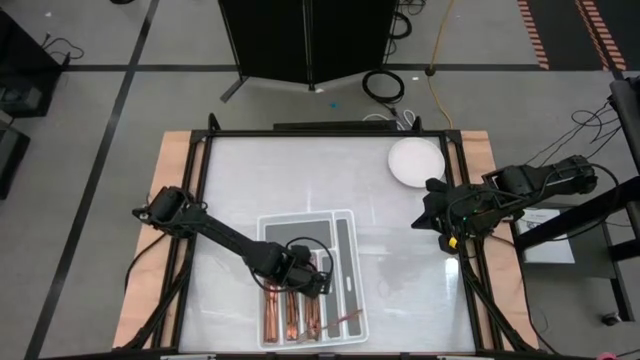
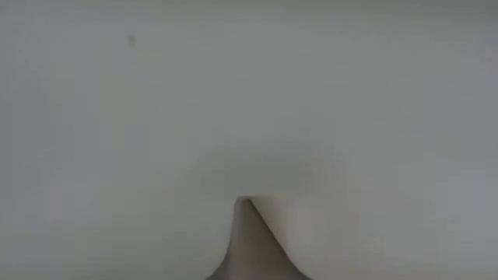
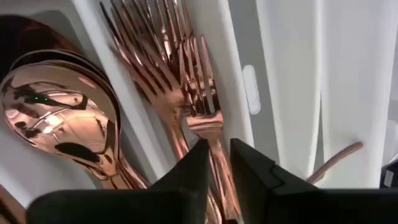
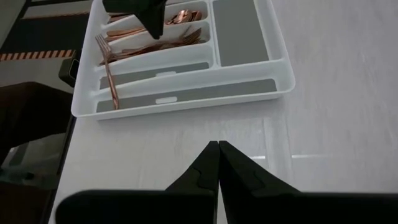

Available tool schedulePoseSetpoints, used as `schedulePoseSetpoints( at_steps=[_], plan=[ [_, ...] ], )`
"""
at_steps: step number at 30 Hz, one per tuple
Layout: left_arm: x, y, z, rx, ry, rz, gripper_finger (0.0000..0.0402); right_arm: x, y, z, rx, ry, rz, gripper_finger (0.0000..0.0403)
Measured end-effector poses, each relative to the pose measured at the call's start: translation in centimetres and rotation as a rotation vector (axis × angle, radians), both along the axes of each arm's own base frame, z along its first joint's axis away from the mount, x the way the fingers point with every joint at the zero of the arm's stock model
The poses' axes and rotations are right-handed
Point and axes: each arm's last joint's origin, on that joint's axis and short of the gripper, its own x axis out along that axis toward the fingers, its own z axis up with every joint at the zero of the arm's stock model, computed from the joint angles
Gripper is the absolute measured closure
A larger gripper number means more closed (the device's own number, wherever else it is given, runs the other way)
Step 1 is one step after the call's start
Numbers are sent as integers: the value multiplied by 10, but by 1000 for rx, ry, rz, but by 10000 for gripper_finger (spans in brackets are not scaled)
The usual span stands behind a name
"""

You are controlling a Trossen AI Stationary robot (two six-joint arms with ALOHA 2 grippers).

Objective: Sort silverware
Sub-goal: Put the fork into the silverware tray

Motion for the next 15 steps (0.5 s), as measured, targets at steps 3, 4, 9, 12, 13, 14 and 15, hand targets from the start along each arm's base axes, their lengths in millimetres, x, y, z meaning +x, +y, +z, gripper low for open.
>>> schedulePoseSetpoints(
  at_steps=[3,4,9,12,13,14,15],
  plan=[
    [0,0,0,-2,4,-1,317,0,0,0,-1,1,0,403],
    [0,0,0,-5,5,-3,311,0,0,0,-4,0,4,403],
    [5,-3,3,0,-66,-71,296,1,0,-8,-23,23,16,403],
    [6,-4,-1,-1,-64,-76,299,2,1,-17,-29,40,17,403],
    [6,-4,-4,3,-48,-78,301,3,1,-20,-31,47,17,403],
    [5,-3,-7,13,-20,-79,303,3,1,-24,-32,57,15,403],
    [4,-3,-10,20,3,-80,306,3,1,-27,-31,68,11,403]
  ],
)
